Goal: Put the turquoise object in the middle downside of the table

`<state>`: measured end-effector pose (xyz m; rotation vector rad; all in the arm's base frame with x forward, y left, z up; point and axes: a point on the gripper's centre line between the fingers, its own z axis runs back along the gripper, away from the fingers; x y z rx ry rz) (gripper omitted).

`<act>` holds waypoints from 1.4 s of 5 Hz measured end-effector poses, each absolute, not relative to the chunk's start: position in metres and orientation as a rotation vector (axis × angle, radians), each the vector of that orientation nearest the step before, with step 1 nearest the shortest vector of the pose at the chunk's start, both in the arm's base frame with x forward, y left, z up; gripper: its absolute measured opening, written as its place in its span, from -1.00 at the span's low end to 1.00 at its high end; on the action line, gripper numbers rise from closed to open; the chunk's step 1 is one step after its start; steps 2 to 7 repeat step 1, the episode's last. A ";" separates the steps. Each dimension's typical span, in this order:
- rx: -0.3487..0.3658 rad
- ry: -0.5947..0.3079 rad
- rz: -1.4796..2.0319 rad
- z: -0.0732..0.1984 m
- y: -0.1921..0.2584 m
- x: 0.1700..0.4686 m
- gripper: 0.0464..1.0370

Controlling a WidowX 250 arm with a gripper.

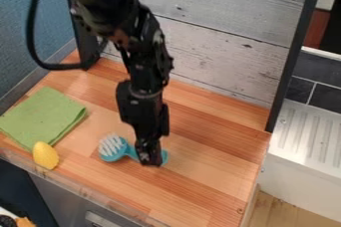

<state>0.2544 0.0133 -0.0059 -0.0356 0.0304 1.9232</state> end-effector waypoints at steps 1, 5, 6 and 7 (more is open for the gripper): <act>-0.088 -0.038 1.932 0.021 0.017 0.257 0.93; -0.088 -0.038 1.932 0.021 0.017 0.257 0.93; -0.088 -0.038 1.932 0.021 0.017 0.257 0.93; -0.088 -0.038 1.932 0.021 0.017 0.257 0.93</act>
